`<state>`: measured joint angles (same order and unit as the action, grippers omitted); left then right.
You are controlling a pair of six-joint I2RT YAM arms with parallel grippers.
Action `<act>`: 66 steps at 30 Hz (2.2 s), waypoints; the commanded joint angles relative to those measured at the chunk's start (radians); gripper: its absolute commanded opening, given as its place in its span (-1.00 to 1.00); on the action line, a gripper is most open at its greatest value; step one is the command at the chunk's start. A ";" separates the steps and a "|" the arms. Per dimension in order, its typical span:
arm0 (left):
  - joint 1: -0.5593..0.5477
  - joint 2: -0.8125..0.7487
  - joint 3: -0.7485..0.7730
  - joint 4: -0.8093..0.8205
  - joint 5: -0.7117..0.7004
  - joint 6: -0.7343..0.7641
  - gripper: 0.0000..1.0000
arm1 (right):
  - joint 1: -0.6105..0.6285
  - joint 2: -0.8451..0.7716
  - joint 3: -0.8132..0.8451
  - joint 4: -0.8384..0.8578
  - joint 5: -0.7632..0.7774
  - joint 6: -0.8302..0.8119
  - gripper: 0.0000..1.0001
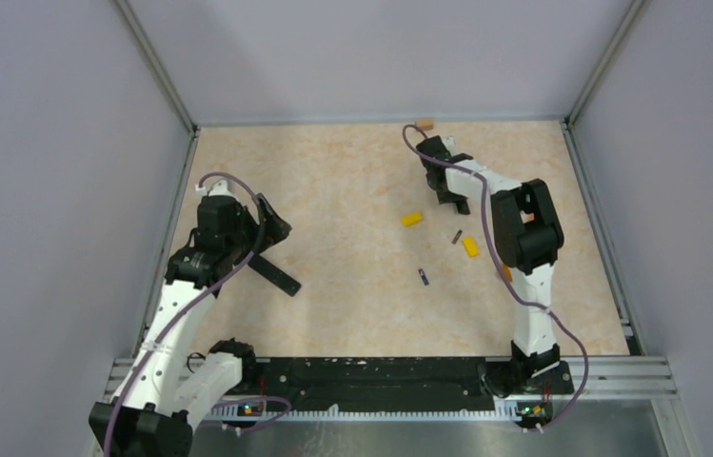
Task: Load the batteries into the remote control
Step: Place the remote control at the center of the board, then pick up the remote control from the center of the board.
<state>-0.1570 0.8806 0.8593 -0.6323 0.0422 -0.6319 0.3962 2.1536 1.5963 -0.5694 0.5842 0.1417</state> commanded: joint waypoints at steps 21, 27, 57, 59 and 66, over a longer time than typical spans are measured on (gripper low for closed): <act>0.009 0.174 -0.246 0.066 -0.346 -0.279 0.97 | 0.056 -0.649 -0.581 0.308 -0.657 0.283 0.43; 0.008 0.383 -0.170 0.086 -0.357 -0.321 0.89 | 0.056 -0.755 -0.629 0.316 -0.698 0.310 0.36; -0.082 0.510 -0.193 0.415 0.181 -0.130 -0.30 | 0.073 -0.840 -0.795 0.557 -1.029 0.476 0.31; -0.111 0.485 -0.192 0.469 0.299 -0.113 -0.30 | 0.100 -0.844 -0.827 0.652 -1.061 0.542 0.33; -0.169 0.353 -0.181 0.742 0.719 -0.149 -0.27 | 0.186 -0.902 -0.965 1.124 -1.121 0.872 0.71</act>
<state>-0.3141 1.3182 0.6621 -0.1062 0.4812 -0.7681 0.5442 1.3197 0.6762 0.1970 -0.4900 0.8135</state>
